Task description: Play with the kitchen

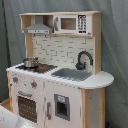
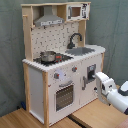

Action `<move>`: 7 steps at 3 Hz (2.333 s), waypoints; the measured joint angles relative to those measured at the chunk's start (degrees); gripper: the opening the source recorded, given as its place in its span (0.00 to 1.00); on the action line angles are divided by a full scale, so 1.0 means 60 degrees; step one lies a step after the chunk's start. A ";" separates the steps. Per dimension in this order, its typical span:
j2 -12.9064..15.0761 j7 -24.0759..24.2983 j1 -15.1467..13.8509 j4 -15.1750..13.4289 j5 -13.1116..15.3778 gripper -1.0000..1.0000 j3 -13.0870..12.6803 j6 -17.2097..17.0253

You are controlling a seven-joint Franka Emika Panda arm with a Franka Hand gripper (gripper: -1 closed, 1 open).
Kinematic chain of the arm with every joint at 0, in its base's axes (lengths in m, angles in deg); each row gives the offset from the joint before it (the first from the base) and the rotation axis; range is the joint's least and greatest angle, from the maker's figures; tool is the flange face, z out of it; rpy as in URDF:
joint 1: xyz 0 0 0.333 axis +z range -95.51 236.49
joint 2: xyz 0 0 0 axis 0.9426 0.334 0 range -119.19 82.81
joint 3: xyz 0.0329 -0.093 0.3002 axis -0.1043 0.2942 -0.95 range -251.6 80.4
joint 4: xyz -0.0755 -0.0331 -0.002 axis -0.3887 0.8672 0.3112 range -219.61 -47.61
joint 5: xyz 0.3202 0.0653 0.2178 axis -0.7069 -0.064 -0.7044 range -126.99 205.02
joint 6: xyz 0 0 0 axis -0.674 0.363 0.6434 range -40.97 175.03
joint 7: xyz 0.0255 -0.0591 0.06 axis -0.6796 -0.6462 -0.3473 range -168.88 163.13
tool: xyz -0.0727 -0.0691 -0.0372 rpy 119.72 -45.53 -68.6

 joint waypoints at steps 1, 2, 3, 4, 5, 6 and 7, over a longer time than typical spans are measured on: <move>0.0000 -0.0228 -0.0071 0.0347 -0.0004 1.00 0.0769 -0.0484; 0.0000 -0.0602 0.0003 0.0923 -0.0005 1.00 0.1351 -0.0961; 0.0000 -0.0794 -0.0064 0.1637 -0.0005 1.00 0.2011 -0.1289; 0.0036 -0.0559 -0.0539 0.2222 -0.0238 1.00 0.2612 -0.1120; 0.0171 -0.0275 -0.1134 0.2667 -0.0642 1.00 0.2662 -0.0676; 0.0362 -0.0271 -0.1833 0.3156 -0.1044 1.00 0.2670 -0.0117; 0.0723 -0.0701 -0.2449 0.3682 -0.1330 1.00 0.2727 0.0408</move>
